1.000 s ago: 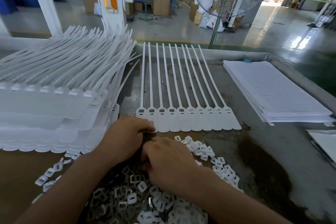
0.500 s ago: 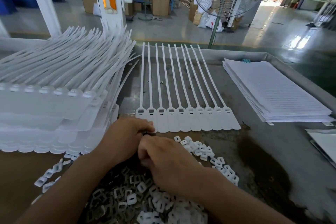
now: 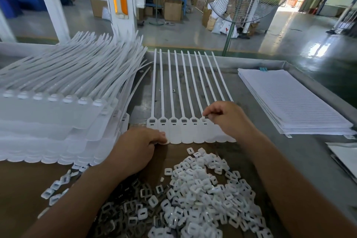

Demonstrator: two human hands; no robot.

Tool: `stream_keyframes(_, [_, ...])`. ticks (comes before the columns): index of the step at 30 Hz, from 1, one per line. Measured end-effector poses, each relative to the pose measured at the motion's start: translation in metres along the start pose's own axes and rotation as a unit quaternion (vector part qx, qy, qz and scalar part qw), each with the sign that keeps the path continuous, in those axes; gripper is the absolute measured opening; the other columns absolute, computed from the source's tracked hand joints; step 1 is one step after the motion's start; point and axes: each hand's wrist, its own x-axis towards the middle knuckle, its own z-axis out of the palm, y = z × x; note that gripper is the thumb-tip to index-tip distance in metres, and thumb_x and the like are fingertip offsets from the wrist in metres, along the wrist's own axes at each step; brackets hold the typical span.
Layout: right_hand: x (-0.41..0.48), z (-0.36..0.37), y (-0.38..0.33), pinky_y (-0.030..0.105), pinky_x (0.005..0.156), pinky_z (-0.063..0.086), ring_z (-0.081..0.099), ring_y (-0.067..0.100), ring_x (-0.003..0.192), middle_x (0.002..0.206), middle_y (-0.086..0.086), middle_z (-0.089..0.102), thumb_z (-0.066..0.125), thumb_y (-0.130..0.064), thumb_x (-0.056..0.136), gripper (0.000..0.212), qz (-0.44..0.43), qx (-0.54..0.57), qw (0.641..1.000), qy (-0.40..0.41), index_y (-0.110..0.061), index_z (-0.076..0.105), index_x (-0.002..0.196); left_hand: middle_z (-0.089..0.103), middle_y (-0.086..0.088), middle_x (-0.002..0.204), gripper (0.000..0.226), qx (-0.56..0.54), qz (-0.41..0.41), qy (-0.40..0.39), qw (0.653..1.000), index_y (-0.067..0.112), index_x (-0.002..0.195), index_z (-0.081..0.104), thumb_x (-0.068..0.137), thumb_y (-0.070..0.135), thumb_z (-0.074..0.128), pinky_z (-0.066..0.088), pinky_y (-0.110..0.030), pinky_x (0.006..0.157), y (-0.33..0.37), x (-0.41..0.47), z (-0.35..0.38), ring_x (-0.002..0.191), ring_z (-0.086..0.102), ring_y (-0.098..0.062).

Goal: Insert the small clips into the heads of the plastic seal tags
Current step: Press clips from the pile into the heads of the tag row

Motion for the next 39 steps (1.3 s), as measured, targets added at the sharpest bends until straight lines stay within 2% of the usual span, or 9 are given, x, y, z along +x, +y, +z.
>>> stream_keyframes(3, [0.012, 0.002, 0.01, 0.021, 0.074, 0.04, 0.056, 0.011, 0.084, 0.089, -0.002, 0.061, 0.052, -0.001, 0.09, 0.02, 0.037, 0.021, 0.999, 0.007, -0.017, 0.064, 0.085, 0.061, 0.011, 0.119, 0.044, -0.012, -0.006, 0.008, 1.0, 0.024, 0.107, 0.068, 0.082, -0.005, 0.047, 0.03, -0.018, 0.103, -0.001, 0.0, 0.001, 0.114, 0.051, -0.002])
stream_keyframes(10, [0.024, 0.015, 0.019, 0.019, 0.073, 0.04, 0.054, 0.011, 0.091, 0.106, 0.0, 0.066, 0.051, -0.004, 0.091, 0.022, 0.064, -0.031, 0.997, -0.006, -0.018, 0.068, 0.09, 0.06, 0.011, 0.121, 0.044, -0.023, -0.009, 0.007, 1.0, 0.025, 0.108, 0.067, 0.083, -0.004, 0.046, 0.03, -0.019, 0.104, -0.002, 0.0, 0.001, 0.117, 0.049, -0.002])
stream_keyframes(12, [0.025, 0.016, 0.02, 0.015, 0.066, 0.037, 0.053, 0.008, 0.086, 0.103, -0.002, 0.065, 0.051, -0.004, 0.09, 0.023, 0.058, -0.043, 0.997, -0.007, -0.022, 0.065, 0.084, 0.059, 0.011, 0.122, 0.044, -0.022, -0.01, 0.002, 1.0, 0.025, 0.109, 0.066, 0.083, -0.004, 0.046, 0.03, -0.022, 0.107, -0.001, 0.0, 0.001, 0.118, 0.049, -0.003])
stream_keyframes(14, [0.026, 0.016, 0.021, 0.016, 0.068, 0.037, 0.052, 0.006, 0.084, 0.095, -0.005, 0.064, 0.052, -0.004, 0.09, 0.023, 0.052, -0.049, 0.997, -0.01, -0.023, 0.065, 0.084, 0.058, 0.011, 0.123, 0.045, -0.017, -0.008, -0.001, 1.0, 0.026, 0.11, 0.066, 0.084, -0.004, 0.045, 0.03, -0.023, 0.107, -0.001, 0.0, 0.0, 0.119, 0.048, -0.003])
stream_keyframes(17, [0.026, 0.016, 0.021, 0.018, 0.073, 0.038, 0.053, 0.007, 0.083, 0.087, -0.008, 0.06, 0.054, -0.004, 0.089, 0.024, 0.05, -0.053, 0.997, -0.013, -0.025, 0.064, 0.081, 0.057, 0.012, 0.124, 0.044, -0.013, -0.005, -0.002, 1.0, 0.026, 0.111, 0.065, 0.085, -0.003, 0.044, 0.025, -0.016, 0.103, -0.001, 0.0, 0.0, 0.12, 0.047, -0.002])
stream_keyframes(20, [0.025, 0.017, 0.022, 0.02, 0.074, 0.039, 0.052, 0.007, 0.084, 0.085, -0.009, 0.059, 0.056, -0.004, 0.088, 0.025, 0.051, -0.052, 0.997, -0.007, -0.027, 0.061, 0.077, 0.057, 0.012, 0.124, 0.044, -0.01, -0.004, -0.002, 1.0, 0.026, 0.111, 0.065, 0.085, -0.003, 0.045, 0.024, -0.01, 0.097, -0.001, 0.0, 0.0, 0.119, 0.047, -0.001])
stream_keyframes(26, [0.025, 0.017, 0.021, 0.026, 0.08, 0.044, 0.055, 0.013, 0.091, 0.089, -0.006, 0.06, 0.054, -0.006, 0.087, 0.021, 0.052, -0.056, 0.997, 0.003, -0.024, 0.061, 0.079, 0.058, 0.012, 0.123, 0.042, -0.009, -0.008, 0.002, 1.0, 0.025, 0.111, 0.065, 0.086, -0.002, 0.046, 0.024, -0.01, 0.095, -0.001, 0.0, 0.002, 0.118, 0.048, -0.002])
stream_keyframes(34, [0.018, 0.015, 0.023, 0.016, 0.076, 0.038, 0.054, 0.005, 0.085, 0.102, -0.002, 0.068, 0.056, -0.007, 0.089, 0.02, 0.026, -0.056, 0.998, 0.014, -0.016, 0.072, 0.097, 0.059, 0.012, 0.121, 0.043, -0.016, -0.012, 0.008, 1.0, 0.026, 0.109, 0.066, 0.085, -0.003, 0.046, 0.027, -0.013, 0.095, -0.002, 0.0, 0.002, 0.116, 0.049, -0.002])
stream_keyframes(39, [0.014, 0.012, 0.023, 0.016, 0.083, 0.036, 0.057, 0.014, 0.104, 0.116, 0.003, 0.065, 0.051, -0.003, 0.091, 0.026, 0.004, -0.075, 0.997, 0.006, -0.012, 0.07, 0.105, 0.059, 0.012, 0.122, 0.042, -0.01, -0.009, 0.006, 1.0, 0.027, 0.11, 0.066, 0.087, -0.002, 0.045, 0.027, -0.014, 0.095, -0.002, 0.0, 0.002, 0.117, 0.049, -0.003])
